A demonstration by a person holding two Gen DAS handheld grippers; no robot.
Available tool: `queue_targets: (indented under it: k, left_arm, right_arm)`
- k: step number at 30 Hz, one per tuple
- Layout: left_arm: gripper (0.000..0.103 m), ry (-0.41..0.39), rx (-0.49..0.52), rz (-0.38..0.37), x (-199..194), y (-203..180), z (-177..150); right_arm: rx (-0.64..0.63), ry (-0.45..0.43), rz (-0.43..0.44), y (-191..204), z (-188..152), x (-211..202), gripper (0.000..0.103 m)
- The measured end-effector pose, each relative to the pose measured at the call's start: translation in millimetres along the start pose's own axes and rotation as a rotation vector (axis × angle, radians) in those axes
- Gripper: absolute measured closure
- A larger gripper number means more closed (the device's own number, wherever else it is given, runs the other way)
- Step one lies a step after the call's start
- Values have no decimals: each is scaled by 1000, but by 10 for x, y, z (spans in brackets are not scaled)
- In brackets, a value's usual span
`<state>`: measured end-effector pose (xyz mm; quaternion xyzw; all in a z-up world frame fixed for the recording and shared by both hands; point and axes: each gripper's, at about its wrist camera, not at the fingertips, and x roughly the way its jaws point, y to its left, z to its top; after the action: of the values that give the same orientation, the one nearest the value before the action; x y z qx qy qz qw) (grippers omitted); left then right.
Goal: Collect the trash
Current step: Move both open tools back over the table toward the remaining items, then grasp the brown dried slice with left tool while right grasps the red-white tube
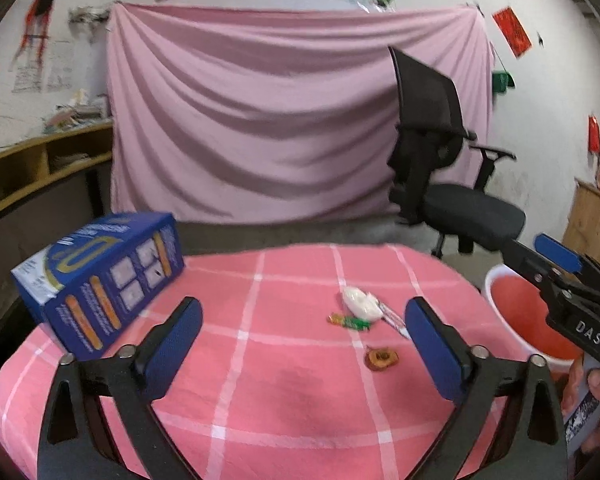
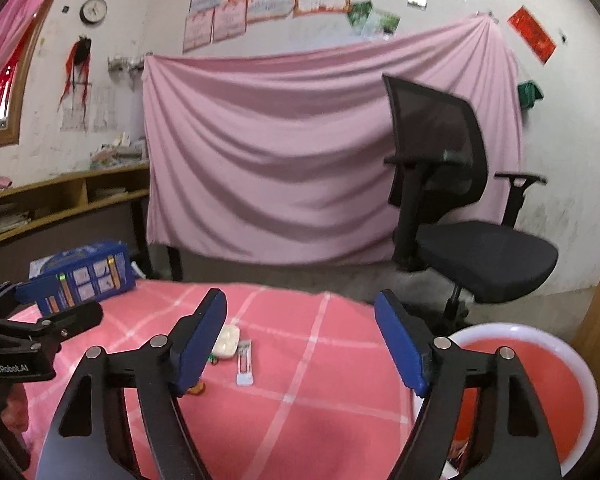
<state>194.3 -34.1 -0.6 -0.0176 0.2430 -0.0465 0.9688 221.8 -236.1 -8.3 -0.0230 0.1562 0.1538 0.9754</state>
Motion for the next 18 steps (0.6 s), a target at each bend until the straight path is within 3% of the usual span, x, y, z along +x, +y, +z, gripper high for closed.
queue_targets:
  k: [9, 12, 18]
  left_arm:
    - [54, 300, 60, -194, 508, -180, -9]
    - [65, 380, 56, -234, 663, -217, -15]
    - [70, 457, 79, -273, 852, -347, -22]
  right_arm:
    - [5, 174, 67, 1, -62, 305, 64]
    - [11, 232, 87, -9, -81, 407, 67]
    - [39, 340, 101, -63, -135, 607, 71]
